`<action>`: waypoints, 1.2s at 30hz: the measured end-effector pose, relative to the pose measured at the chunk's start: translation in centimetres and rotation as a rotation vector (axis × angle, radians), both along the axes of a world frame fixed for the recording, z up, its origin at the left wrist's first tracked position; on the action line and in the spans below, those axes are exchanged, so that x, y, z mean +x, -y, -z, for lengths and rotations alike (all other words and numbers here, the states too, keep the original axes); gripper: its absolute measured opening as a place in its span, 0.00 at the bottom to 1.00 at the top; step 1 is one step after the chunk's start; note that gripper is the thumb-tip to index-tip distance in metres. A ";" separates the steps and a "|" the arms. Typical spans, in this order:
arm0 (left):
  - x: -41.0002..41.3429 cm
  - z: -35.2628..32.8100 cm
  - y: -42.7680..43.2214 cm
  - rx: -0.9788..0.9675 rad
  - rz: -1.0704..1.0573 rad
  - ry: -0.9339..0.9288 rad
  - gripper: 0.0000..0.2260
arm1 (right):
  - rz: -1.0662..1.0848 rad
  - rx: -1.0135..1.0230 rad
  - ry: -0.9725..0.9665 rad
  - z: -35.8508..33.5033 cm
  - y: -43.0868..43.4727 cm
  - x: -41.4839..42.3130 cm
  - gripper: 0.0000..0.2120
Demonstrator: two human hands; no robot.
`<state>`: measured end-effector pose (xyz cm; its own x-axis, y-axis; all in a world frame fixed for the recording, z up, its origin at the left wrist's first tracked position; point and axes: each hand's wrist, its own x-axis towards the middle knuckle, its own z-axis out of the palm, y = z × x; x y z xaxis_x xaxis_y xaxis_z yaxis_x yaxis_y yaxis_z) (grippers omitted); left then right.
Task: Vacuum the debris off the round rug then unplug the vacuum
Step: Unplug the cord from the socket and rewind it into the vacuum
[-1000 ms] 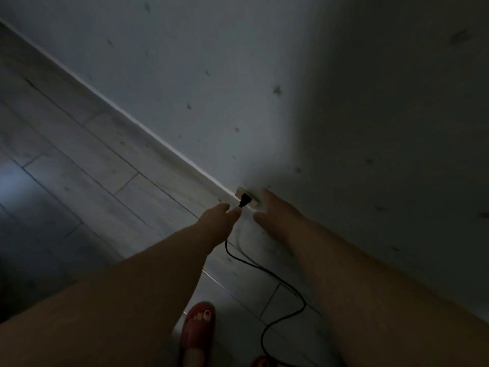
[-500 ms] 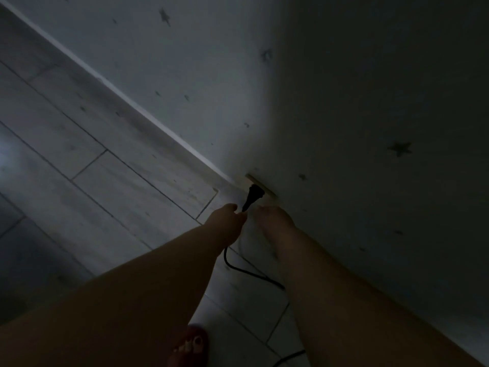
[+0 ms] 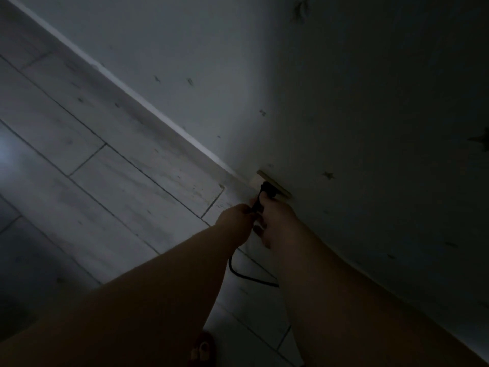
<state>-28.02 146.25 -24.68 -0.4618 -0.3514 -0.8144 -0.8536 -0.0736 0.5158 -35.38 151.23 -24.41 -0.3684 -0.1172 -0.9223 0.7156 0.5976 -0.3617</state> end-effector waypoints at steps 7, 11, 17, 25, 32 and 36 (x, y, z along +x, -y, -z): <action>1.7 -0.2 0.2 -0.003 -0.018 0.019 0.12 | -0.028 -0.037 0.023 -0.3 -0.5 1.6 0.18; 3.0 -1.5 -0.2 -0.009 -0.049 -0.005 0.11 | -0.051 -0.100 -0.009 -1.6 -1.3 3.0 0.18; 4.1 -6.5 -1.5 -0.028 -0.085 -0.057 0.12 | -0.084 -0.199 -0.010 -6.5 -4.0 3.2 0.17; 4.5 -17.1 -6.4 -0.048 -0.060 -0.172 0.13 | -0.226 -0.293 -0.117 -16.9 -10.3 2.6 0.23; 6.3 -27.2 -13.3 0.005 -0.175 -0.290 0.05 | -0.264 -0.363 -0.137 -26.8 -17.3 3.8 0.18; 6.8 -31.8 -15.8 0.037 -0.175 -0.312 0.05 | -0.227 -0.384 -0.163 -31.7 -20.1 4.6 0.19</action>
<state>-21.22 162.03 7.07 -0.6255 -0.4199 -0.6576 -0.6287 -0.2279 0.7435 -30.76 171.30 7.33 -0.4302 -0.5329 -0.7287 0.4978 0.5334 -0.6839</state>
